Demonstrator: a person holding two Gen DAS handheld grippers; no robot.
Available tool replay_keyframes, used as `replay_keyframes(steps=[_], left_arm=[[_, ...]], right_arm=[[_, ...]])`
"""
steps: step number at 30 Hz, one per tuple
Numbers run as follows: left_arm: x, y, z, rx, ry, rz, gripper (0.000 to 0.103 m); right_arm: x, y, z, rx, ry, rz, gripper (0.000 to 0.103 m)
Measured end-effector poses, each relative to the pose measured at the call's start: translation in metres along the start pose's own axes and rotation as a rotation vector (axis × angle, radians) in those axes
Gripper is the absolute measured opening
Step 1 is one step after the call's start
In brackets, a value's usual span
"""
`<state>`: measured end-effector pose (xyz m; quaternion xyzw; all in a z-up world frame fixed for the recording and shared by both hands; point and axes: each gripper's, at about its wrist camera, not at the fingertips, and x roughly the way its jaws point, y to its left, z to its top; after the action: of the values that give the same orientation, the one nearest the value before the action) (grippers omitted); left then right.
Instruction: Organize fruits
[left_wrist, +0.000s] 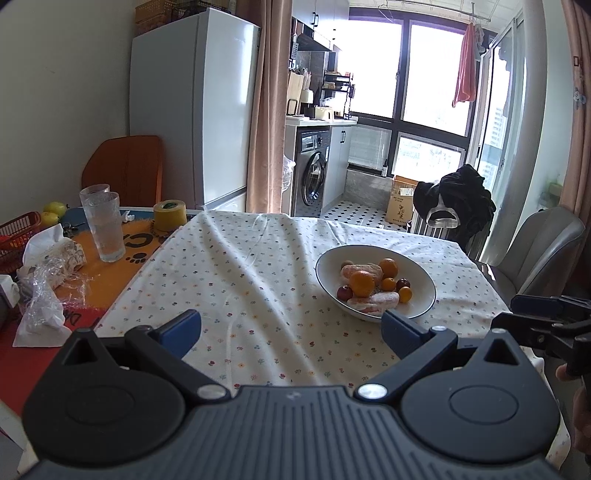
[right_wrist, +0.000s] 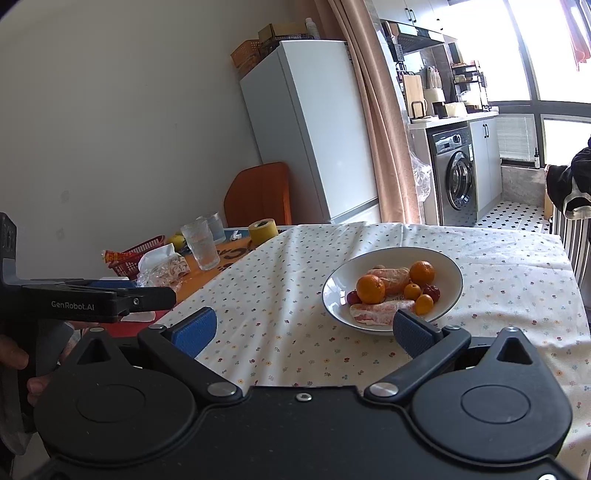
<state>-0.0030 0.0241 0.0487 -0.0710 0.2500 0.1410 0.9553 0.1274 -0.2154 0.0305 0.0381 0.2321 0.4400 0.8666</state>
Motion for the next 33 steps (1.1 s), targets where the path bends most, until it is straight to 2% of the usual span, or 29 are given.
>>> replay_keyframes(steps=[10, 33], left_arm=[[-0.003, 0.003, -0.003, -0.01, -0.001, -0.023, 0.102], [-0.003, 0.02, -0.011, -0.037, 0.006, -0.017, 0.102]], right_arm=[[-0.005, 0.007, -0.001, -0.011, 0.017, -0.024, 0.103], [-0.003, 0.018, 0.0, -0.034, 0.043, -0.055, 0.103]])
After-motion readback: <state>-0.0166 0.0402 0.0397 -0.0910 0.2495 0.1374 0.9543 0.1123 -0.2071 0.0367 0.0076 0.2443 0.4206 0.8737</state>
